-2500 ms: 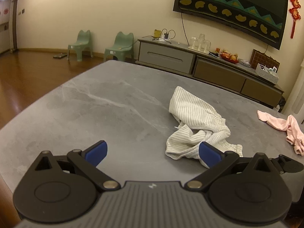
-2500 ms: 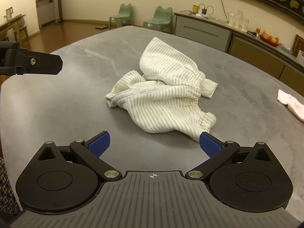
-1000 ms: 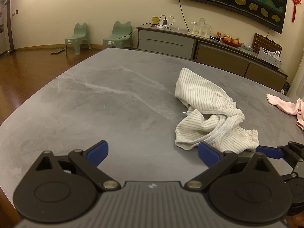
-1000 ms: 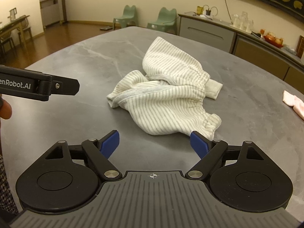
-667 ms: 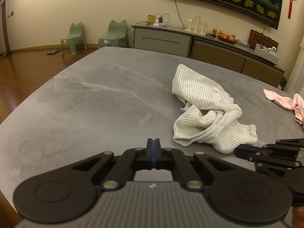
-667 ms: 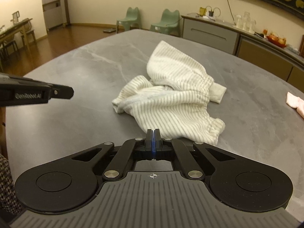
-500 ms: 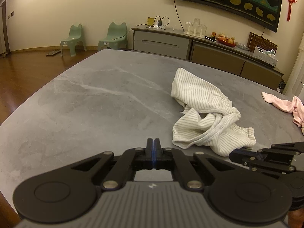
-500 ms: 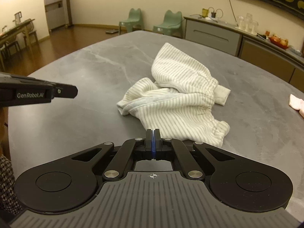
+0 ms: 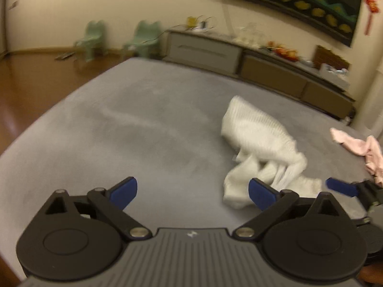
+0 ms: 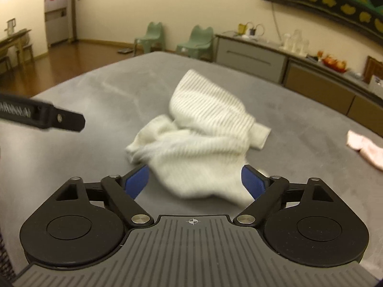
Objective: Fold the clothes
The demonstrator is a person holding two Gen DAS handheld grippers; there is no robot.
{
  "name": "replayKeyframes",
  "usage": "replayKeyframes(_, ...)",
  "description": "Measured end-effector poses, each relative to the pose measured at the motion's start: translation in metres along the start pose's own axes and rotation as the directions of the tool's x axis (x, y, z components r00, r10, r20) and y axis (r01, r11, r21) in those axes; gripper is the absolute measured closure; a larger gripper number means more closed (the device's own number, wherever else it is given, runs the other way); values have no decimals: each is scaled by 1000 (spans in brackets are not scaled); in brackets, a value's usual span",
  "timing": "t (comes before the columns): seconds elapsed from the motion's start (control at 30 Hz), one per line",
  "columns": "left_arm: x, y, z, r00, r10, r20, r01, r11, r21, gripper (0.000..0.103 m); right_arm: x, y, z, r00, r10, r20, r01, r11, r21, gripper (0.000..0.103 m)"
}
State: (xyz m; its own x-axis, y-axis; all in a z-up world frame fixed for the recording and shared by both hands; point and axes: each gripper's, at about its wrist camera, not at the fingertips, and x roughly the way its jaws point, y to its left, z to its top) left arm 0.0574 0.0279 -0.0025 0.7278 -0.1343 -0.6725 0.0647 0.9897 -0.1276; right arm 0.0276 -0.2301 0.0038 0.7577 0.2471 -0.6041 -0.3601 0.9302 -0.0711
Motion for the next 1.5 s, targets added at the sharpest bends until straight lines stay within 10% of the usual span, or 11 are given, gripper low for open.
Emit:
replayKeyframes(0.47,10,43,-8,974,-200,-105,155,931,-330,0,74,-25,18,999,20,-40,-13,988,154,10)
replayKeyframes(0.57,2,46,-5,986,-154,-71,125,943,-307,0,79,-26,19,998,58,-37,-51,984,172,80)
replayKeyframes(0.67,-11,50,-2,993,-117,-20,106,950,-295,0,30,-24,54,993,-10,119,-6,992,125,88)
replayKeyframes(0.87,-31,62,4,998,-5,61,22,956,-292,0,-91,6,97,884,88,460,-52,995,-91,88)
replayKeyframes(1.0,-29,65,2,999,11,41,2,956,-292,0,-35,47,46,960,260,103,-226,939,-260,67)
replayKeyframes(1.1,-28,57,-2,999,9,31,-2,976,-217,0,8,61,0,976,176,-131,-211,917,-338,63)
replayKeyframes(1.3,-36,9,-16,996,-76,48,73,995,68,0,-12,6,23,980,185,-77,-195,967,-164,28)
replayKeyframes(1.5,-9,-59,-44,998,-60,-6,59,935,349,0,22,-48,26,987,129,-96,-117,985,124,26)
